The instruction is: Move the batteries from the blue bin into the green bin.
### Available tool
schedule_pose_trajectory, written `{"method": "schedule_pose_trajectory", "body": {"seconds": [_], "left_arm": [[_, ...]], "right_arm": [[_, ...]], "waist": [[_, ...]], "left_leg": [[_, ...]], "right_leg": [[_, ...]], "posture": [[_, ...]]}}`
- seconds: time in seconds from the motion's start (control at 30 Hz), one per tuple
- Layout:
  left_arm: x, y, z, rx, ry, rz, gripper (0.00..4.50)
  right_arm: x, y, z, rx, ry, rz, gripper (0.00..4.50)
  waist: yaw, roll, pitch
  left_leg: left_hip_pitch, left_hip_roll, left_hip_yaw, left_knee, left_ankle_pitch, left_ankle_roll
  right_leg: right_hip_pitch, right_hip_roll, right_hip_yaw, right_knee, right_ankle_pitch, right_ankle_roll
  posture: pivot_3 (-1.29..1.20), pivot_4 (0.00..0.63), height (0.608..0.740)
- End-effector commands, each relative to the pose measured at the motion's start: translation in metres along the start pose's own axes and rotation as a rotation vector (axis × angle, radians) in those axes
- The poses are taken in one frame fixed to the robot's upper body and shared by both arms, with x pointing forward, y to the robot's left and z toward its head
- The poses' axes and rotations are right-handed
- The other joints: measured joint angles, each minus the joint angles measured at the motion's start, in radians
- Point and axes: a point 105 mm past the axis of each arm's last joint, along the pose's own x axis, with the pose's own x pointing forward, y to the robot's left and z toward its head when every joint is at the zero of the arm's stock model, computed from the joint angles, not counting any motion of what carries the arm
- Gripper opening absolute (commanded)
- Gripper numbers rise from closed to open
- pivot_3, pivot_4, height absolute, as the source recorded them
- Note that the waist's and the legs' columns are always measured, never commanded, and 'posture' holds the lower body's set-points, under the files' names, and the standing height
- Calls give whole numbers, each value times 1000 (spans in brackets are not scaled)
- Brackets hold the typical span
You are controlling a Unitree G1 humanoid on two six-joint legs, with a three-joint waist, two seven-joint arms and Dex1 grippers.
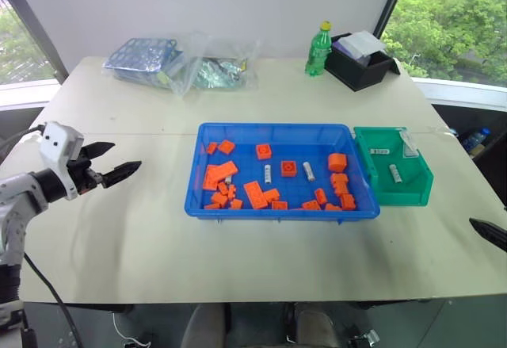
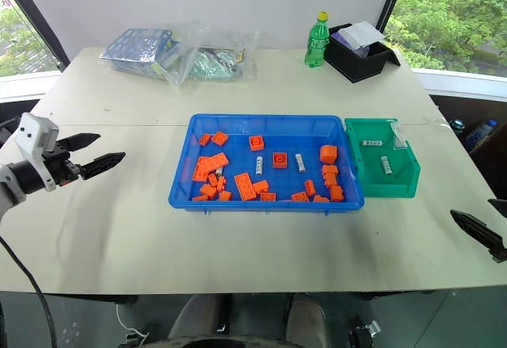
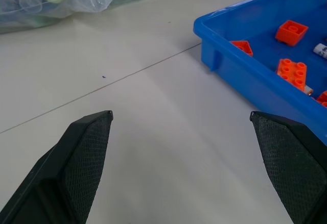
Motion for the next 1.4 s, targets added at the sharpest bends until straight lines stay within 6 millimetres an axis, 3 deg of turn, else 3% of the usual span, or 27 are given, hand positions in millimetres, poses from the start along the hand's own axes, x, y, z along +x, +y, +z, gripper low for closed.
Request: {"method": "schedule_pose_trajectory", "body": {"seconds": [0.03,0.23,0.43,0.63,0.8,1.0,1.17,1.4], "left_arm": [[1,-8,21,58,-56,-41,4500],[5,-37,36,94,-72,-196,4500],[3,-66,50,139,-50,-382,4500],[2,-77,53,177,-7,-489,4500],[-2,-84,50,196,26,-546,4500],[-8,-94,50,193,25,-559,4500],[-11,-99,46,186,36,-549,4500],[-19,-95,41,163,54,-504,4500]], "right_arm": [[3,2,12,-53,-21,17,4441],[24,45,64,-125,-73,294,4441],[60,120,122,-305,-166,632,4441],[125,202,156,-498,-219,925,4441],[177,251,158,-612,-203,1051,4441],[229,308,153,-715,-196,1090,4441],[247,343,149,-754,-215,1095,4441],[255,374,146,-732,-252,1075,4441]], "waist": [[0,0,0],[-4,3,3],[-5,0,7],[-14,-1,10],[-29,-8,7],[-50,-12,7],[-55,-12,7],[-57,-12,7]], "left_leg": [[0,0,0,0,0,0],[2,0,2,0,0,0],[5,1,3,-1,0,0],[2,1,5,-1,0,0],[-8,-1,3,3,3,4],[-6,-1,1,3,5,0],[5,0,0,-1,6,-2],[5,0,0,-2,6,-2]], "right_leg": [[0,0,0,0,0,0],[1,0,2,0,0,0],[0,0,2,2,0,0],[-3,0,2,1,0,0],[-14,0,6,14,5,-6],[-13,2,6,27,12,-1],[-11,2,6,29,10,-3],[-10,2,6,30,13,-4]], "posture": [[0,150,723],[0,150,723],[0,150,723],[0,150,723],[0,150,723],[0,150,723],[0,150,723],[0,150,723]]}}
